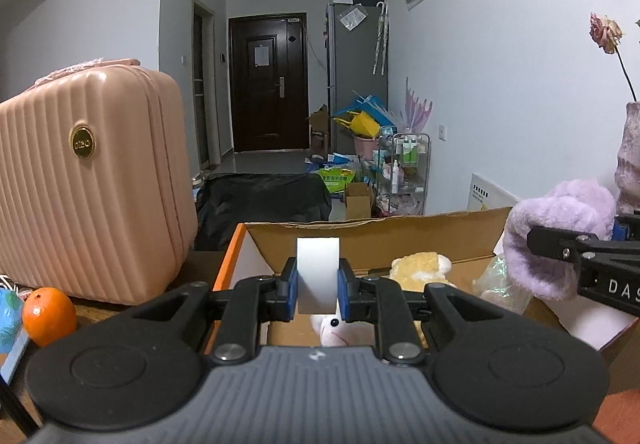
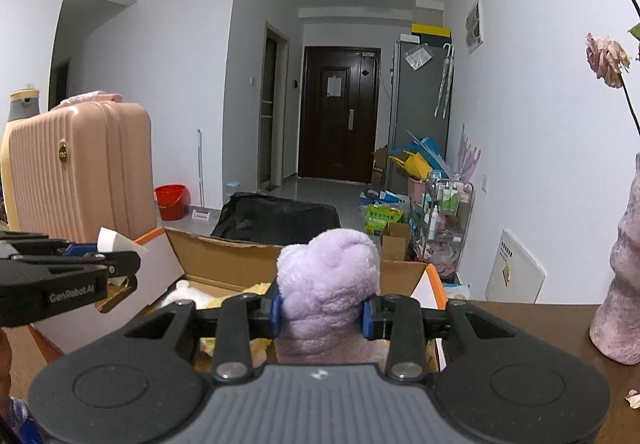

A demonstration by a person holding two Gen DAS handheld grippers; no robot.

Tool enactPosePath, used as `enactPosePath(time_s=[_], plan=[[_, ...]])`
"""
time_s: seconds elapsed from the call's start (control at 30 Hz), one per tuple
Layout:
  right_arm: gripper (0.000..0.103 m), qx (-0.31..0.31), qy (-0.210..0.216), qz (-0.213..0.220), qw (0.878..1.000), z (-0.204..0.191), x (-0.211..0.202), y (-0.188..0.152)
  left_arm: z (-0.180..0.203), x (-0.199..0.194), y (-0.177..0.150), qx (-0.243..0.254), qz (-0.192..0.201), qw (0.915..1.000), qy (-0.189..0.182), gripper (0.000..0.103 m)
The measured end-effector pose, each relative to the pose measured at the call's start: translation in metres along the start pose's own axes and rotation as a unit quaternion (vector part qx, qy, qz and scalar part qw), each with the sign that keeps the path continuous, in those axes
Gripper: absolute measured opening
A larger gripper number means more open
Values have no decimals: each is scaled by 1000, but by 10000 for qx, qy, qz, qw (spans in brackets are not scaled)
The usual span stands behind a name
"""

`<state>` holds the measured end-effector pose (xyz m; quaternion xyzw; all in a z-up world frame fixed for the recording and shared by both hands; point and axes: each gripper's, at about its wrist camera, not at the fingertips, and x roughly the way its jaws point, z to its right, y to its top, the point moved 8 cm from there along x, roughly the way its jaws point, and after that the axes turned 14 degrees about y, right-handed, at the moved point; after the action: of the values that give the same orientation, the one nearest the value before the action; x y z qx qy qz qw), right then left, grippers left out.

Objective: Organize soft objects
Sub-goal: 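Lift the held cylinder and towel and carry both over the cardboard box, then open both grippers to drop the cylinder and towel into the box, then withdraw both tools from the box back toward the remaining items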

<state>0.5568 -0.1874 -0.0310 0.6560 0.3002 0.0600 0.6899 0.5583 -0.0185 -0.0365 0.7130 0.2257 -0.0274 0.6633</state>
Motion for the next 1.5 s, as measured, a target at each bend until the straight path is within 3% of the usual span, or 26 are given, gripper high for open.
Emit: enactPosePath(time_s=[0.03,0.1,0.17,0.2,0.23,0.27,0.37,1.0,1.5], plan=[[40,20,-25,-17,10000,0,0,1,0,0,-1,-7,-7,10000,8,22],[46,71,-80,-34,9999,3,3,3,-2,2,-2,-67,-41,10000,-10,38],[60,91,-162,-27,9998,6,3,3,-4,5,-2,-126,-96,9999,11,73],[65,96,-203,-10,9997,7,3,3,-6,6,-1,-150,-91,9998,56,82],[78,105,-254,8,9996,8,2,4,-8,6,-2,-168,-66,9998,129,97],[89,108,-314,36,9994,9,1,4,-10,5,-1,-195,-24,9996,212,103],[103,126,-506,104,9986,12,-4,3,-16,-1,2,-309,156,9984,446,103],[103,286,-623,236,9974,16,-19,-1,-18,-4,0,-254,213,9978,567,103],[103,155,-551,332,9978,-11,-49,-15,-38,-27,-16,-336,196,9972,642,103]])
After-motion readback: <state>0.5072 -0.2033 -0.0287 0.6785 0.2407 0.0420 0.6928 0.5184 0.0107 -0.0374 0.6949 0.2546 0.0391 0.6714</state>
